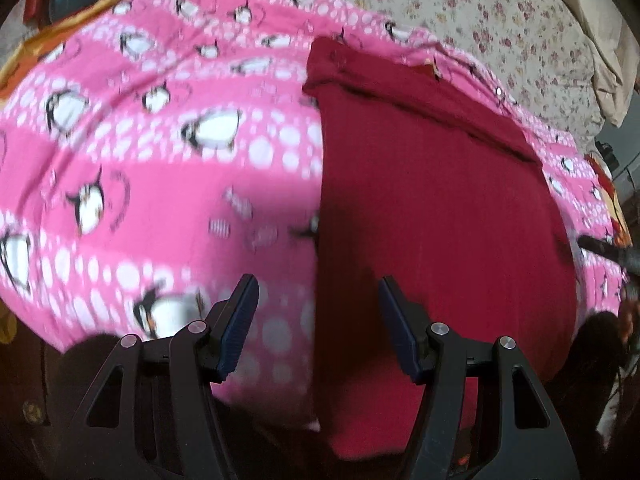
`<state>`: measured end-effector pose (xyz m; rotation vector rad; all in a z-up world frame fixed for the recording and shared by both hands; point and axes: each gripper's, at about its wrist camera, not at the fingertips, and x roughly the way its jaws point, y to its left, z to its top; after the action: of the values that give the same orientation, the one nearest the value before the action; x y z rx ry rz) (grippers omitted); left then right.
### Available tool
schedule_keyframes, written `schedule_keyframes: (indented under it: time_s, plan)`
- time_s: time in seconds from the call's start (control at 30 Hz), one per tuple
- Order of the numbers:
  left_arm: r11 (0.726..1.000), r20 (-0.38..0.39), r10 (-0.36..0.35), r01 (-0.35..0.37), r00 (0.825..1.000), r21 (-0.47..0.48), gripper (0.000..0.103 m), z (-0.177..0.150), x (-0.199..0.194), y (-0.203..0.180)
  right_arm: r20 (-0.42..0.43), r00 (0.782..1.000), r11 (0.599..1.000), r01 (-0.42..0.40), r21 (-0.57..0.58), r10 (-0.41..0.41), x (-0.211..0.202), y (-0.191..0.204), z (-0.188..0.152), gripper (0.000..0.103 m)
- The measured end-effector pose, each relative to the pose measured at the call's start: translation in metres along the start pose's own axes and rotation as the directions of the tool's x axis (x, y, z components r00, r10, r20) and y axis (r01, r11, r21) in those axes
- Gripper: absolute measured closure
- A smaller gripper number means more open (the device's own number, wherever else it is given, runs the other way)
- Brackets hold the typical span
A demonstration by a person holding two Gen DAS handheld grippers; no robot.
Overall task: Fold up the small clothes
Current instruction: 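Release the fold and smooth the narrowed sweater with both grippers, then grasp the end of the sweater strip with both grippers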
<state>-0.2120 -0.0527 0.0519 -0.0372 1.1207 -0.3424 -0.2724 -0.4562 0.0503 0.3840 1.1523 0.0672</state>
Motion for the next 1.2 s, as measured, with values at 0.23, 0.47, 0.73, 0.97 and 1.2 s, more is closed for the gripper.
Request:
schedule_keyframes:
  time_s: [0.23,0.47,0.73,0.97,1.2]
  plan:
    - [1.0,-0.052,-0.006,0.007,0.999,0.024,0.041,-0.033,0.006,-0.006,-0.135,0.989,0.998,-0.065,-0.02,0.062,-0.011,0.006,-0.08,0.032]
    - [0.998,-0.112,-0.06,0.059,0.992,-0.006,0.041,-0.05,0.008,-0.006,-0.207,0.969,0.99,-0.14,-0.012,0.135,0.004,0.016,-0.124,0.032]
    - [0.998,-0.135,-0.061,0.062,0.989,-0.003,0.041,-0.055,0.012,-0.006,-0.204,0.964,0.983,-0.179,-0.036,0.168,0.008,0.026,-0.122,0.033]
    - [0.996,-0.191,-0.09,0.092,0.977,0.003,0.041,-0.06,0.018,-0.009,-0.203,0.968,0.987,-0.156,-0.036,0.146,0.007,0.026,-0.118,0.052]
    - [0.991,-0.198,-0.124,0.133,0.972,0.031,0.086,-0.064,0.012,-0.016,-0.199,0.968,0.972,-0.185,-0.145,0.154,-0.001,0.036,-0.112,0.08]
